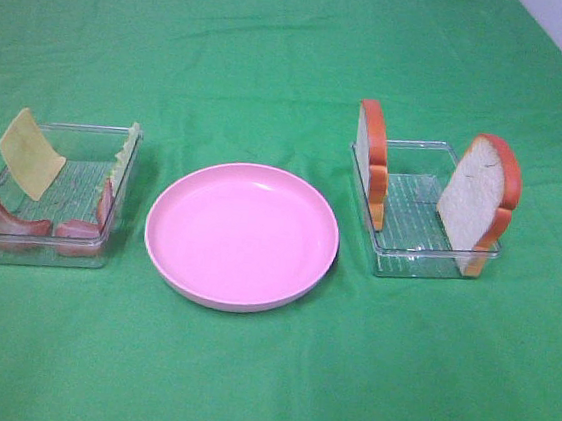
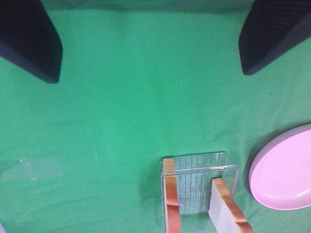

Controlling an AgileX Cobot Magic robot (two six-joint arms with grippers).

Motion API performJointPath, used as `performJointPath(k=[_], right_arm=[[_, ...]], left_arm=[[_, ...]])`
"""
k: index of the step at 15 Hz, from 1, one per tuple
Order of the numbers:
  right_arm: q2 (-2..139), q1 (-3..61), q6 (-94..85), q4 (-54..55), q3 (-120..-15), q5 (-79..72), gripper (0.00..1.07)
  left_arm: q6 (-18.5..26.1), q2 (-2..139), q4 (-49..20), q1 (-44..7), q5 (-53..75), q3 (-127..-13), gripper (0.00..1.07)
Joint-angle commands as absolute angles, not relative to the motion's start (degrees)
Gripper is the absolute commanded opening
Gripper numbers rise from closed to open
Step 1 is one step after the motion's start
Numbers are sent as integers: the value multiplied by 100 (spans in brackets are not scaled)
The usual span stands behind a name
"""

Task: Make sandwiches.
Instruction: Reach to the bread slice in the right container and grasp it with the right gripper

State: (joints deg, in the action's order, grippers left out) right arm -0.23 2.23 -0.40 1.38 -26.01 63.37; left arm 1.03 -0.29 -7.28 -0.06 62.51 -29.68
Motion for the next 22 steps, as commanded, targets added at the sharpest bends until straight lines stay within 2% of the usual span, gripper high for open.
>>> performJointPath(k=[1,12,16,19,20,22], right_arm=[[-132,218,-40,115,-2590,6314,94],[-103,218,0,115,-2590,6308,94],[2240,218,-46,418,-3289,6251,94],[4211,218,-304,441,-4452,6303,94],[5397,218,-304,435,-5340,6411,93],[6348,218,-286,458,-6262,6457,93]], left_arm=[[103,-103,-762,-34,6154,-2945,98],[103,-126,-762,-34,6154,-2945,98],[103,-126,-762,-34,6154,-2945,98],[103,-126,-762,-34,6154,-2945,98],[103,-126,-762,-34,6154,-2945,98],[103,-126,-762,-34,6154,-2945,98]])
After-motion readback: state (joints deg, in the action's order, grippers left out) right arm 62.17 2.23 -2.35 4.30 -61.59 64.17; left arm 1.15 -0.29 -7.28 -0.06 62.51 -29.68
